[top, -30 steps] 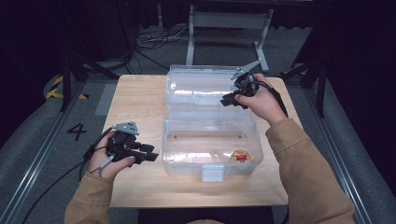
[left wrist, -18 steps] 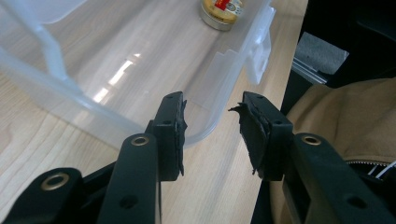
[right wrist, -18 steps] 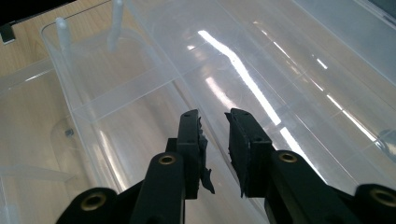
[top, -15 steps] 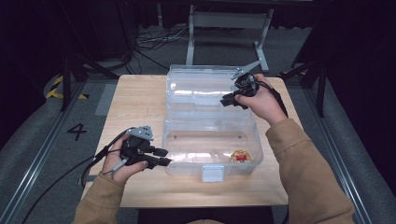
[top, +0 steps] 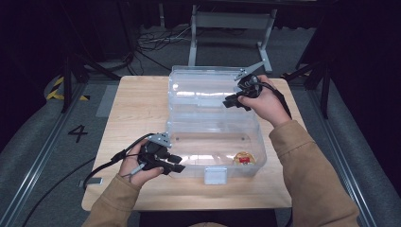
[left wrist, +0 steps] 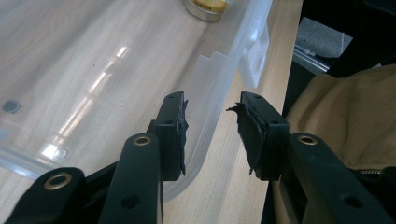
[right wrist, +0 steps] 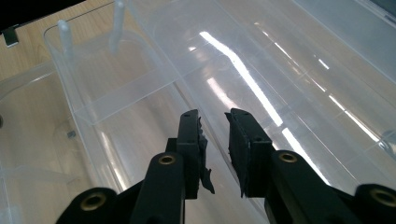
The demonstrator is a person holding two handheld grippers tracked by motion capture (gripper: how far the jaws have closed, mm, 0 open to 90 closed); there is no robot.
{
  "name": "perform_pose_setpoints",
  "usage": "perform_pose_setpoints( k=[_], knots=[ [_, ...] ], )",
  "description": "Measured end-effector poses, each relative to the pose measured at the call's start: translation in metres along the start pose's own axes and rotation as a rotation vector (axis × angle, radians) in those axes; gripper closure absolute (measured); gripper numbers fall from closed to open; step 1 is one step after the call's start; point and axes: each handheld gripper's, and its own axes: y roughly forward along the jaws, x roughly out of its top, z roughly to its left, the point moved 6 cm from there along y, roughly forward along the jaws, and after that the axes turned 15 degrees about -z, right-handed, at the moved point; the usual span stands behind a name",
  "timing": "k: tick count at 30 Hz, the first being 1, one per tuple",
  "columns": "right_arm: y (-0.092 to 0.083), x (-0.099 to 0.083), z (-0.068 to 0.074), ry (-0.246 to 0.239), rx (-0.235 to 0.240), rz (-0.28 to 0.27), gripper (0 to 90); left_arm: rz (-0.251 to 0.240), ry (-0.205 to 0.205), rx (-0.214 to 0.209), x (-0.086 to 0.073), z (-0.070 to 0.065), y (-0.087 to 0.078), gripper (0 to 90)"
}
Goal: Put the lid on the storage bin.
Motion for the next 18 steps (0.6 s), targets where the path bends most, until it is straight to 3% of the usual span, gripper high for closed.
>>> perform_pose_setpoints(
  k=[7,10,18],
  knots=[
    [0.0,0.0,0.0,0.0,0.0,-0.001,74.6,0.026,0.0,-0.007,-0.004,0.0,0.007,62.6],
    [0.0,0.0,0.0,-0.002,0.0,-0.002,74.6,0.061,0.0,-0.007,-0.008,0.001,0.012,63.1],
    [-0.001,-0.001,0.0,0.001,-0.001,-0.005,74.6,0.075,-0.006,0.005,-0.011,0.003,0.016,71.4]
  ],
)
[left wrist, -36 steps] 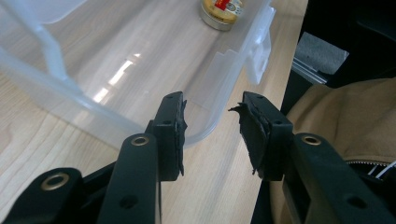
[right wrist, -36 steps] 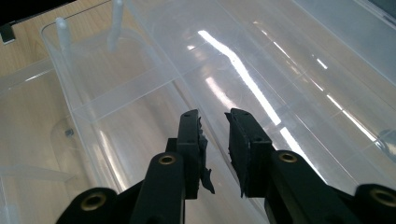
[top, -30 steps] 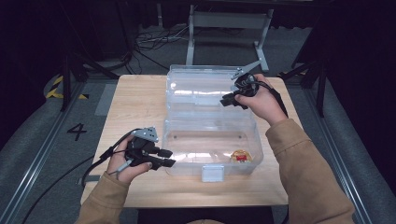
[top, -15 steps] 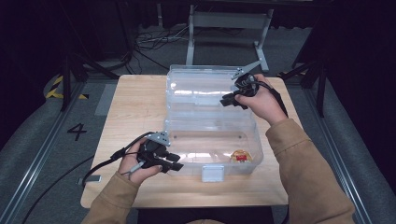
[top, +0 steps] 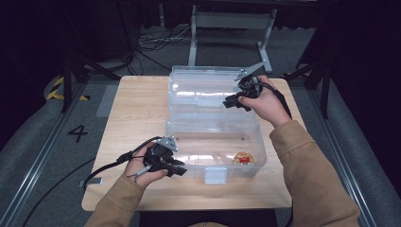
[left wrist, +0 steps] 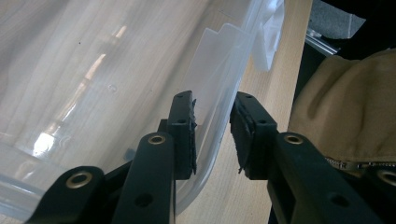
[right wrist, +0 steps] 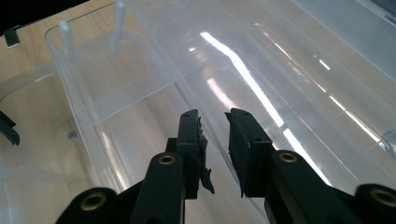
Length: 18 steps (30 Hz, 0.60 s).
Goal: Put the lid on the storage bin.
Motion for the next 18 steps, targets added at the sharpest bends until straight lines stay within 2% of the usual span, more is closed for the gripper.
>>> perform_pose_setpoints(
  k=[4,18],
  knots=[
    [-0.0001,-0.0001,0.0001,0.0,0.001,-0.001,74.5,0.0,0.006,0.005,-0.0006,0.0011,0.0021,74.0],
    [-0.0008,-0.0008,0.0016,-0.001,0.0,-0.005,74.5,0.012,0.011,0.0,-0.0031,0.0016,0.0087,74.4]
  ],
)
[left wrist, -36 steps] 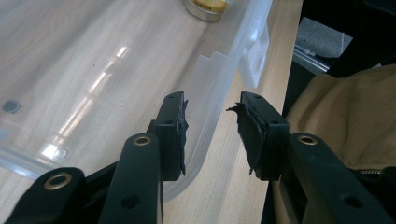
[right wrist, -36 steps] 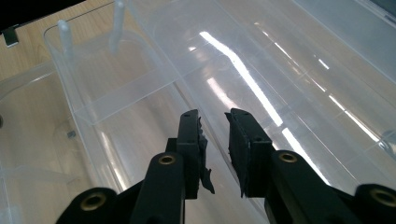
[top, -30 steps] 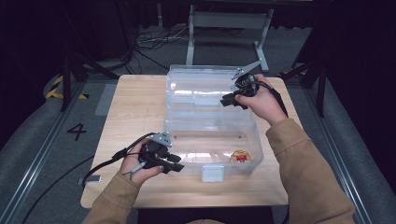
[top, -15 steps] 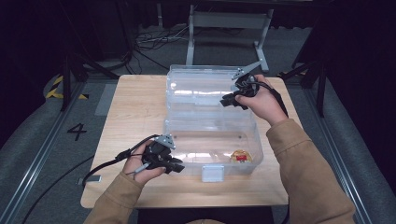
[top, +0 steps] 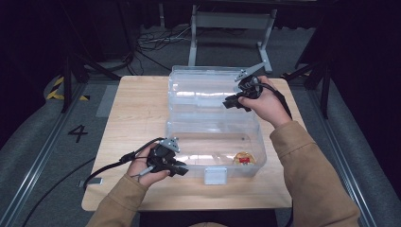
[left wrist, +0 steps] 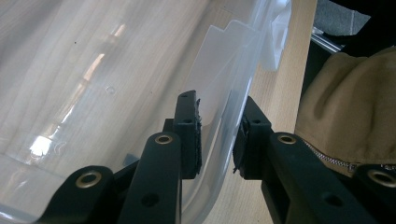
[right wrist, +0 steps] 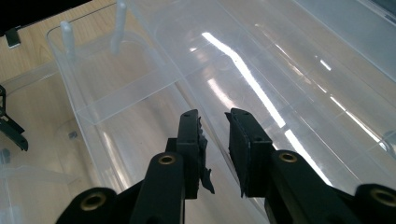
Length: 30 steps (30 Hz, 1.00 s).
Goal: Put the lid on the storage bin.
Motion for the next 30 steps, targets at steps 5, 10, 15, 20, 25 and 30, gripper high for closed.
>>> perform_pose_setpoints(
  k=[5,10,15,20,25,30],
  knots=[
    [-0.0004,-0.0003,0.0004,-0.001,0.002,-0.001,74.5,-0.002,0.002,-0.001,-0.0001,0.0,0.0001,74.5],
    [-0.0005,-0.0002,0.0015,-0.001,0.003,-0.001,74.5,-0.003,0.002,-0.002,-0.0002,0.0,0.0001,74.5],
    [-0.0012,-0.0005,0.0027,-0.009,0.005,0.001,74.6,-0.007,0.003,-0.003,-0.0002,0.0001,0.0001,74.5],
    [-0.0022,-0.001,0.0037,-0.02,0.019,-0.001,74.5,-0.01,0.002,-0.006,-0.0003,0.0001,0.0002,74.6],
    [-0.003,-0.0011,0.0052,-0.032,0.017,-0.002,74.6,-0.01,0.001,-0.006,-0.0003,0.0002,0.0001,74.5],
    [-0.0044,-0.001,0.0073,-0.038,0.017,0.002,74.6,-0.009,0.001,-0.006,-0.0003,0.0002,0.0001,74.5]
  ],
)
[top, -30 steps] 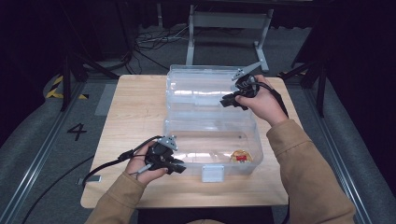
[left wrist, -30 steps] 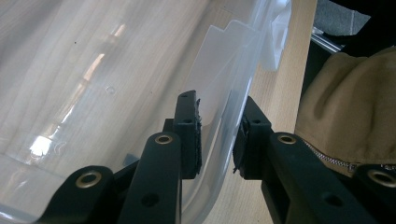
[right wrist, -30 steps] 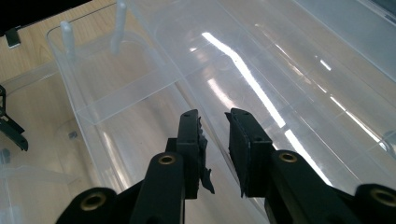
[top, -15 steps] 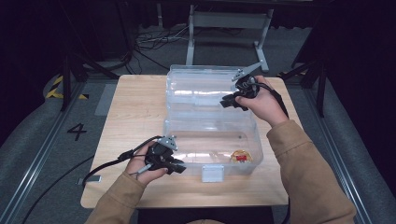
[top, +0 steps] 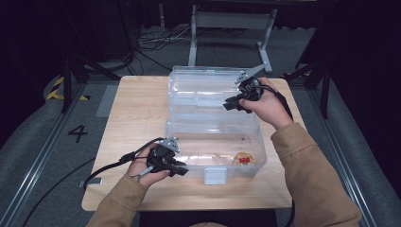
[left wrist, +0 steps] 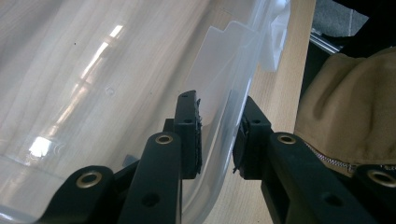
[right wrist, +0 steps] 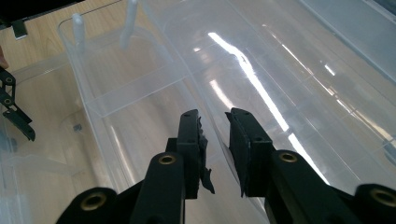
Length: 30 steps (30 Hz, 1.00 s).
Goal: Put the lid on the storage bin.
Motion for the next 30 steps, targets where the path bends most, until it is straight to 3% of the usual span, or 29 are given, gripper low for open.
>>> perform_pose_setpoints(
  k=[30],
  knots=[
    [-0.014,-0.001,0.02,-0.065,0.016,0.003,74.5,-0.003,-0.001,0.0,0.0,0.0,0.0,74.6]
  ],
)
